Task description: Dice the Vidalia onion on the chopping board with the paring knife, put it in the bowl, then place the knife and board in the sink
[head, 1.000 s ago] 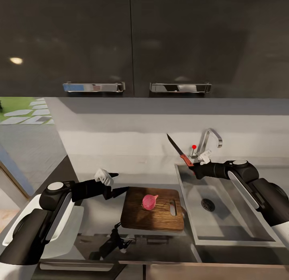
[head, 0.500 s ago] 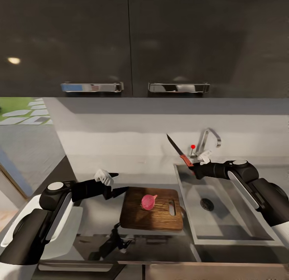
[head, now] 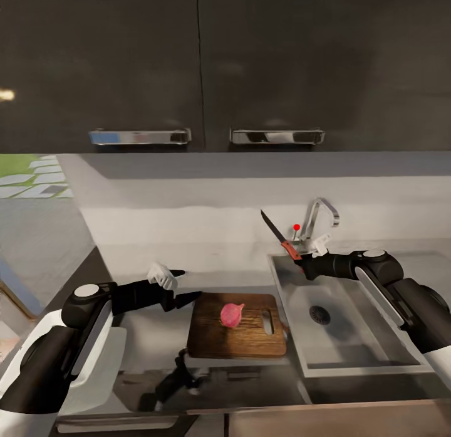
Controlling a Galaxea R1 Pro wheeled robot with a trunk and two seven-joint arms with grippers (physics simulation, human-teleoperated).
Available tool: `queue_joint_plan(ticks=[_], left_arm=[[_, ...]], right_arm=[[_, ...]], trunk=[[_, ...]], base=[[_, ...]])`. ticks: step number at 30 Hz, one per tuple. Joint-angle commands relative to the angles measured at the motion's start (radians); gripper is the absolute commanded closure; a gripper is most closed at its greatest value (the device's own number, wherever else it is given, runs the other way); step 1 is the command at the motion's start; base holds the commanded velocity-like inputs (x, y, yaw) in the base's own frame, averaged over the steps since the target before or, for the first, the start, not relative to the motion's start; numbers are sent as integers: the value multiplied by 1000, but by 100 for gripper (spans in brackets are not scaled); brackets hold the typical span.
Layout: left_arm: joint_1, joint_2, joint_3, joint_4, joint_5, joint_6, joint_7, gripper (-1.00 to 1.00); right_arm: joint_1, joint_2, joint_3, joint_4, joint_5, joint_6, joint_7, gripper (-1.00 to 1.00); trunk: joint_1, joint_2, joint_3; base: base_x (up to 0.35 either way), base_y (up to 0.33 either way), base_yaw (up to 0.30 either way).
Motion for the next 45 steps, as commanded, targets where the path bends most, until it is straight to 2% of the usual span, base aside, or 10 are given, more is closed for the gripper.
queue_joint_plan(ticks=[1,12,15,16,23,32,35,36,41,45], left_arm=[[-1,1,-1,0,8,9,2,-100],[-1,1,-1,0,8,9,2,-100],[-1,1,-1,0,8,9,2,-100],[-1,1,-1,0,8,8,2,-100],[-1,-1,-9,0,7,6,2,-100],[-1,-4,-76,2,3,-10,6,-100],[-1,-5,-113,6,1,-12,14,-100],[-1,-5,-150,11,0,-12,40,-100],[0,-3,-182,17,-1,-12,77,-100],[0,-2,-188,18,-1,-12,83,-100]], right_arm=[[-2,-1,1,-1,-3,5,0,100],[-2,0,2,-1,-3,5,0,100],[-2,0,21,-1,-3,3,-1,100],[-2,0,57,-1,-3,-15,-2,100],[-2,0,82,0,-3,-54,-5,100],[-2,0,84,-1,-3,-58,-5,100],[-2,0,84,-1,-3,-58,-5,100],[-2,0,84,0,-3,-58,-5,100],[-2,0,84,-1,-3,-58,-4,100],[-2,0,84,-1,-3,-58,-3,100]], trunk=[[1,-2,-2],[1,-2,-2],[1,-2,-2],[1,-2,-2],[1,-2,-2],[1,-2,-2],[1,-2,-2],[1,-2,-2],[1,-2,-2],[1,-2,-2]], base=[[0,145,-4],[0,28,-1],[0,0,0],[0,0,0],[0,0,0],[0,0,0],[0,0,0],[0,0,0],[0,0,0],[0,0,0]])
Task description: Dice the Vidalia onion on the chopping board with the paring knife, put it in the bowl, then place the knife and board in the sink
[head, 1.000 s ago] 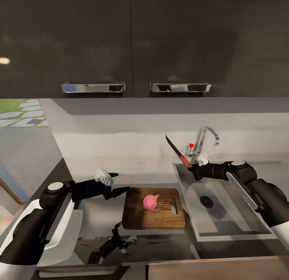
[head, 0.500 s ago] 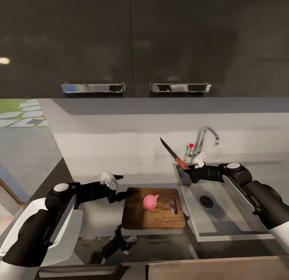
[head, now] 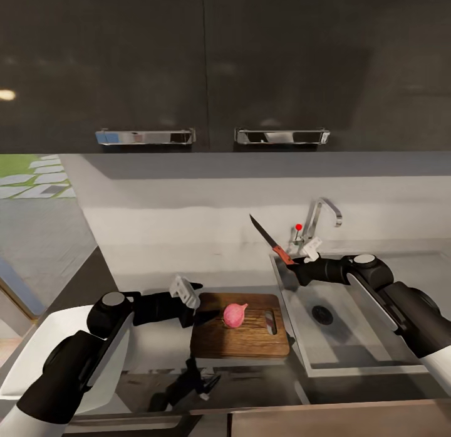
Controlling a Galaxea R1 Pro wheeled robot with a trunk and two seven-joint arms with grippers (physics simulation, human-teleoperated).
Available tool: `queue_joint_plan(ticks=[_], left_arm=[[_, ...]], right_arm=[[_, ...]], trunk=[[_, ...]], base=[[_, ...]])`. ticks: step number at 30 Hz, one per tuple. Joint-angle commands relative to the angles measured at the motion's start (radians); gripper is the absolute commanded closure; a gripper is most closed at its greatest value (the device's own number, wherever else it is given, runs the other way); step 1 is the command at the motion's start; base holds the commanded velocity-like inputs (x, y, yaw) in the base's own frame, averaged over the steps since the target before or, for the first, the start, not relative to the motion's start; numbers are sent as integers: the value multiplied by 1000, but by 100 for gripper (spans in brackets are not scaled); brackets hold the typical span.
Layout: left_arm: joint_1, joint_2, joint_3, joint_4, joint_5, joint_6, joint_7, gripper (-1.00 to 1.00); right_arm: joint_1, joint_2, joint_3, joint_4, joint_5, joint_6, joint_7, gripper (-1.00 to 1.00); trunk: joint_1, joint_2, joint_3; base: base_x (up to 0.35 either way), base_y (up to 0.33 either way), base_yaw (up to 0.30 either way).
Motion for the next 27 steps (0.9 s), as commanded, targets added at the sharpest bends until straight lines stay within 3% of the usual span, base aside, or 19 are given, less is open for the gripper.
queue_joint_plan(ticks=[1,9,27], left_arm=[[-1,1,-2,-1,7,9,2,-100],[-1,-2,-52,-1,7,12,4,-100],[-1,27,-44,21,7,14,4,-100]], right_arm=[[-1,-1,1,-1,-4,5,-1,100],[-1,33,0,0,-4,6,-4,100],[-1,38,0,0,-4,6,-2,100]], trunk=[[1,-2,-2],[1,-2,-2],[1,-2,-2]], base=[[0,0,0],[0,0,0],[0,0,0]])
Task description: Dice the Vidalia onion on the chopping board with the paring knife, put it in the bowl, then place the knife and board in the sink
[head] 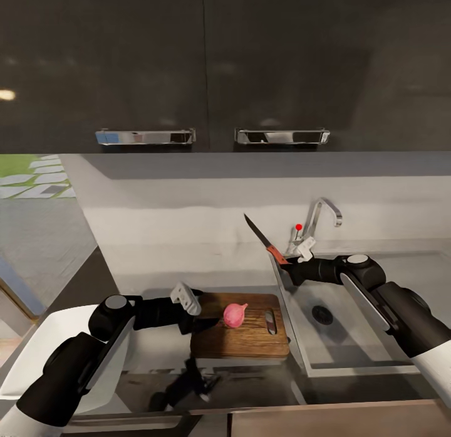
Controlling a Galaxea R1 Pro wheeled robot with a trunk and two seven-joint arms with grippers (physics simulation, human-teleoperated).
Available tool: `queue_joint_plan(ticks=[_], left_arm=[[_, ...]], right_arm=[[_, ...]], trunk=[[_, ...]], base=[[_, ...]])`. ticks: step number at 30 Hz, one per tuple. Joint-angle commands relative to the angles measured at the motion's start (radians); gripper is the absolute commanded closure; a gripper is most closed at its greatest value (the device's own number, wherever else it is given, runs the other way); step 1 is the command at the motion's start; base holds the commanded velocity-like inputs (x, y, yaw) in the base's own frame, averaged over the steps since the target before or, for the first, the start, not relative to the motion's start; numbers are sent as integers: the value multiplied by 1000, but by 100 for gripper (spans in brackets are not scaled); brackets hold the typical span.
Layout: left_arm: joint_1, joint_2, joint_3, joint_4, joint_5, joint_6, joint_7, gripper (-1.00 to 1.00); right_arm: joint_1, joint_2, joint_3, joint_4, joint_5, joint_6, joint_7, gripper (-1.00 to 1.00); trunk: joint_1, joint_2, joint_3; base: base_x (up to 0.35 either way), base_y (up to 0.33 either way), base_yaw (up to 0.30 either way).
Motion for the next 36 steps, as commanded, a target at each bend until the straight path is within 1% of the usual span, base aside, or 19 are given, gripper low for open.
queue_joint_plan(ticks=[1,5,6,9,11,14,15,16,20,23,26,29,31,32,33,34,35,36], left_arm=[[-1,2,0,1,7,7,2,-100],[-1,5,6,3,1,3,11,-100],[-1,4,7,3,-5,2,19,-100],[-2,-1,10,2,-40,-2,63,-100],[-2,-5,9,2,-55,-11,79,-100],[-2,-17,9,2,-65,-33,89,-100],[-2,-19,9,2,-66,-40,90,-100],[-2,-25,9,1,-70,-73,93,-100],[-2,-37,6,4,-72,-85,95,-100],[-2,-40,4,3,-72,-88,95,-100],[-2,-42,3,3,-72,-88,94,-100],[-2,-42,2,3,-72,-87,94,-100],[-2,-43,-1,3,-71,-86,92,-100],[-2,-44,-2,3,-71,-86,91,-100],[-2,-46,-5,3,-71,-86,92,-100],[-2,-46,-9,3,-72,-85,92,-100],[-2,-47,-10,3,-72,-85,92,-100],[-2,-47,-15,4,-71,-84,93,-100]], right_arm=[[-1,0,1,-1,-4,5,-1,100],[-1,2,2,-1,-5,5,-1,100],[-1,2,2,-1,-5,5,0,100],[-1,2,2,-1,-5,5,-1,100],[-1,2,2,-1,-5,5,-1,100],[-1,2,2,-1,-4,5,-1,100],[-1,2,2,-1,-4,5,-1,100],[-1,2,1,-1,-3,5,-2,100],[-1,2,2,-1,-3,4,-4,100],[-1,2,3,0,0,3,-8,100],[-1,2,5,-1,7,3,-48,100],[-1,2,4,-1,9,0,-72,100],[-1,1,8,-1,17,-16,-87,100],[-1,1,8,-1,24,-18,-89,100],[-1,-1,8,-1,47,-20,-93,100],[-1,-2,7,-1,85,-23,-96,100],[-1,-3,6,-2,109,-24,-98,100],[-1,-3,7,-15,203,-30,-101,100]], trunk=[[1,-2,-2],[1,-2,-2],[1,-2,-2],[1,-2,-2],[1,-2,-2],[1,-2,-2],[1,-2,-2],[1,-2,-2],[1,-2,-2],[1,-2,-2],[1,-2,-2],[1,-2,-2],[1,-2,-2],[1,-2,-2],[1,-2,-2],[1,-2,-2],[1,-2,-2],[1,-2,-2]], base=[[0,0,0],[0,0,0],[0,0,0],[0,0,0],[0,0,0],[0,0,0],[0,0,0],[0,0,0],[0,0,0],[0,0,0],[0,0,0],[0,0,0],[0,0,0],[0,0,0],[0,0,0],[0,0,0],[0,0,0],[0,0,0]])
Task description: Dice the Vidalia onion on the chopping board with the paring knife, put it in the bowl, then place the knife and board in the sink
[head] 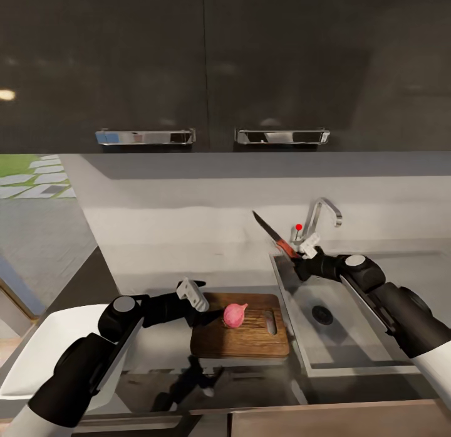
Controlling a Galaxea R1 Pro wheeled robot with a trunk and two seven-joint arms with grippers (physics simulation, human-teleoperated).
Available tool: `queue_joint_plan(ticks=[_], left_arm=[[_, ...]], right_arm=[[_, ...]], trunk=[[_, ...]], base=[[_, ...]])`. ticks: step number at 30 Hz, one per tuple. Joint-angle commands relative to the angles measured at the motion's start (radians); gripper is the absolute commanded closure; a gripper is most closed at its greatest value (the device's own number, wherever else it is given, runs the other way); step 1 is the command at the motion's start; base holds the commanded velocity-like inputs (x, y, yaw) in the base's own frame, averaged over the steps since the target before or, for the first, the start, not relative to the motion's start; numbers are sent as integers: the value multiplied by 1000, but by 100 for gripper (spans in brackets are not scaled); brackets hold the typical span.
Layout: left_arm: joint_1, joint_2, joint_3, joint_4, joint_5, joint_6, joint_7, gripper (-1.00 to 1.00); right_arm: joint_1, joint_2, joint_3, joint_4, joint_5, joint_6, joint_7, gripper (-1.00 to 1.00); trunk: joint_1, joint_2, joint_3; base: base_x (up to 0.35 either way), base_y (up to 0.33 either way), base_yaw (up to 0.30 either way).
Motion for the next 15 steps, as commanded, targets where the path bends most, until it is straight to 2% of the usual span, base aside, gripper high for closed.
queue_joint_plan(ticks=[1,3,4,6,9,10,15], left_arm=[[-1,0,-5,-1,0,7,-2,-100],[-1,0,-11,-1,0,7,-1,-100],[-1,1,-19,-1,-1,7,-1,-100],[-1,4,-30,3,-1,7,0,-100],[-1,8,-39,19,-1,7,-1,-100],[-1,10,-42,32,-1,6,-1,-100],[-1,16,-53,69,-1,4,-4,-100]], right_arm=[[-1,-1,14,-31,92,4,-5,100],[-1,-1,34,-62,193,2,-6,100],[-1,-2,55,-85,262,1,-7,100],[-1,1,80,-106,322,0,-8,100],[-1,9,99,-120,360,-1,-15,100],[-1,17,120,-126,379,0,-41,100],[-1,22,181,-129,402,0,-122,100]], trunk=[[1,-2,-2],[1,-2,-2],[1,-2,-2],[1,-2,-2],[1,-2,-2],[1,-2,-2],[1,-2,-2]], base=[[0,0,0],[0,0,0],[0,0,0],[0,0,0],[0,0,0],[0,0,0],[0,0,0]])
